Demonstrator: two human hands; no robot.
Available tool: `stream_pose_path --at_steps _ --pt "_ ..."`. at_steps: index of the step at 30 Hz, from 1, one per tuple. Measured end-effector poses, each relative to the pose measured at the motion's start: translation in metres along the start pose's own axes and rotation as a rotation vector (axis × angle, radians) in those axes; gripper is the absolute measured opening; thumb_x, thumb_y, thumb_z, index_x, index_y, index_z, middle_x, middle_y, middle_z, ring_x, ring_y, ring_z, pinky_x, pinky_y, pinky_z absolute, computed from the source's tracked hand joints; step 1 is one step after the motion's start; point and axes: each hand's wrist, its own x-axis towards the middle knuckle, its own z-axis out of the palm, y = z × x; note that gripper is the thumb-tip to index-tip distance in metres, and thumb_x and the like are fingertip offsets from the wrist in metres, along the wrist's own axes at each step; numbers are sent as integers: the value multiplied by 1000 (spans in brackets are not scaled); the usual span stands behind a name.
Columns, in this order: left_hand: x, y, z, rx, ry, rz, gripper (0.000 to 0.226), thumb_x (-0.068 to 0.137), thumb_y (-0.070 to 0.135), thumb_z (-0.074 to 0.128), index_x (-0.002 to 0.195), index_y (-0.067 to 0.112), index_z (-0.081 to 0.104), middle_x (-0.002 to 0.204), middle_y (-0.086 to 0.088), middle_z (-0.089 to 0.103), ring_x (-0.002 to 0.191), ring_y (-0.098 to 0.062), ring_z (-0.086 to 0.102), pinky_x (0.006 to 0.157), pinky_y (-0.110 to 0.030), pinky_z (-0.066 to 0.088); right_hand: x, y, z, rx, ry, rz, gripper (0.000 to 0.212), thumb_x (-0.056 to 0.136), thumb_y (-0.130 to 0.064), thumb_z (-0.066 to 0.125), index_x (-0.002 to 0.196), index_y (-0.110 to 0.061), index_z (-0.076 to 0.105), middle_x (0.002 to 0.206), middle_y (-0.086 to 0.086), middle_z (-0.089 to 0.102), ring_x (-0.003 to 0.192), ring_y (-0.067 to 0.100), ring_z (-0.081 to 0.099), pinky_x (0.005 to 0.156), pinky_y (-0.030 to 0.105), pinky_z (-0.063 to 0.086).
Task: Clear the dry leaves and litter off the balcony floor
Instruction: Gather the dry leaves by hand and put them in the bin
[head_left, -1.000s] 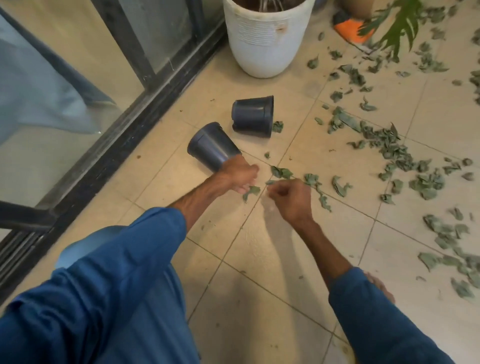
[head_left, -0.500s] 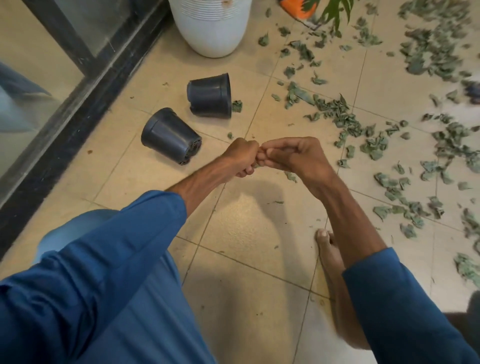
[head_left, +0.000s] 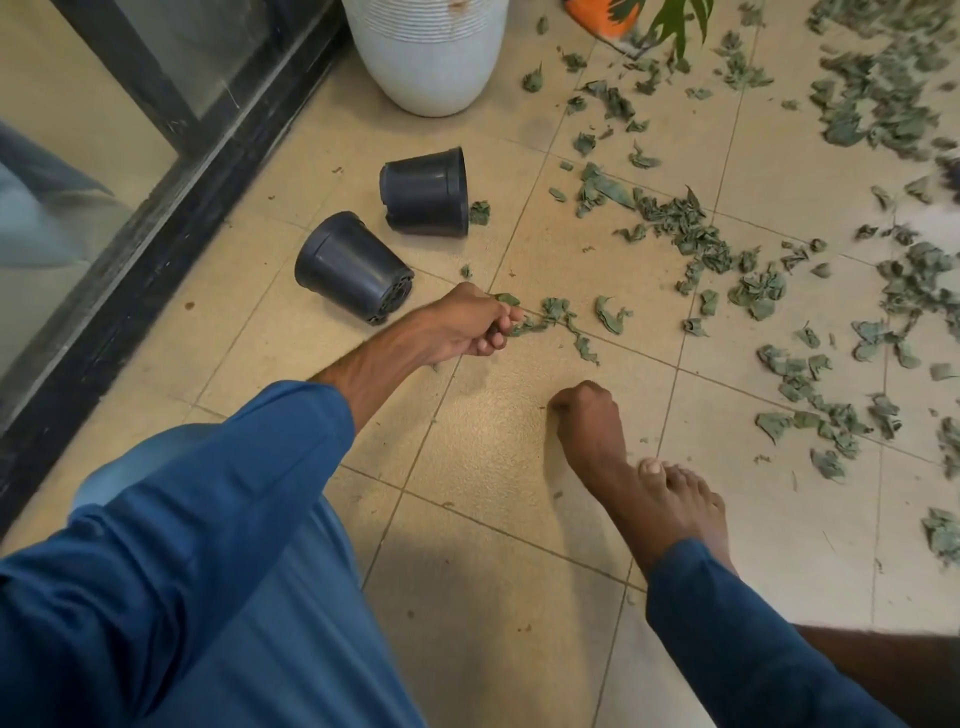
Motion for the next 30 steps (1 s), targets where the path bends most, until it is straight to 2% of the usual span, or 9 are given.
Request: stream_pose_path --at_steps 3,8,11,13,16,19,22,25,30 --pt "-1 -1 0 -14 -42 18 24 106 2 43 104 5 67 71 2 54 55 -7 46 44 -17 35 7 1 -1 -50 -35 -43 19 84 6 65 91 -7 78 91 10 71 77 25 68 72 38 59" --pt "0 -2 2 -77 -82 25 30 112 21 39 95 8 60 61 6 43 49 -6 37 41 -17 26 18 1 -11 35 -60 24 16 80 0 69 84 -11 79 82 3 75 69 17 68 67 36 61" --pt "3 -3 4 -119 -65 -11 31 112 25 38 86 14 51 56 7 39 46 -6 34 39 -17 23 19 -2 -25 346 -15 182 12 80 -3 78 81 -14 80 77 -2 75 66 8 69 69 33 63" --pt "3 -4 6 -164 -74 -33 32 112 24 36 85 15 50 57 6 43 47 -8 38 40 -18 26 20 -14 -47 642 4 265 8 83 -5 80 89 -10 80 82 3 77 69 12 72 71 30 63" --pt "0 -4 8 -195 -80 -73 37 112 25 35 92 8 61 71 -3 61 60 -14 55 51 -22 44 27 -40 -82 920 56 175 11 85 -2 78 94 -7 79 84 8 78 73 22 73 73 33 63" --pt "-3 -3 8 -238 -145 -123 46 112 31 34 102 0 68 84 -13 72 71 -21 70 63 -27 58 36 -68 -101 859 77 -17 13 84 -3 79 96 -6 79 83 6 78 74 22 75 69 28 62" --pt "-4 0 7 -271 -181 -117 46 111 31 32 108 2 67 83 -13 71 70 -21 72 63 -29 60 42 -86 -99 583 40 -184 14 85 -4 78 96 -11 81 86 -4 78 75 3 72 69 15 56" --pt "-8 2 4 -220 -134 -75 30 107 19 41 101 4 66 80 -11 67 66 -18 68 59 -25 57 45 -91 -97 505 12 -197 18 88 -5 75 99 -17 81 90 -7 78 80 -2 71 74 9 53" --pt "-15 0 -15 -183 -3 -36 28 106 13 43 85 12 62 64 0 58 51 -10 52 45 -17 40 46 -87 -93 686 104 -81 10 86 -19 80 96 -19 80 83 -9 77 73 3 69 67 21 58"
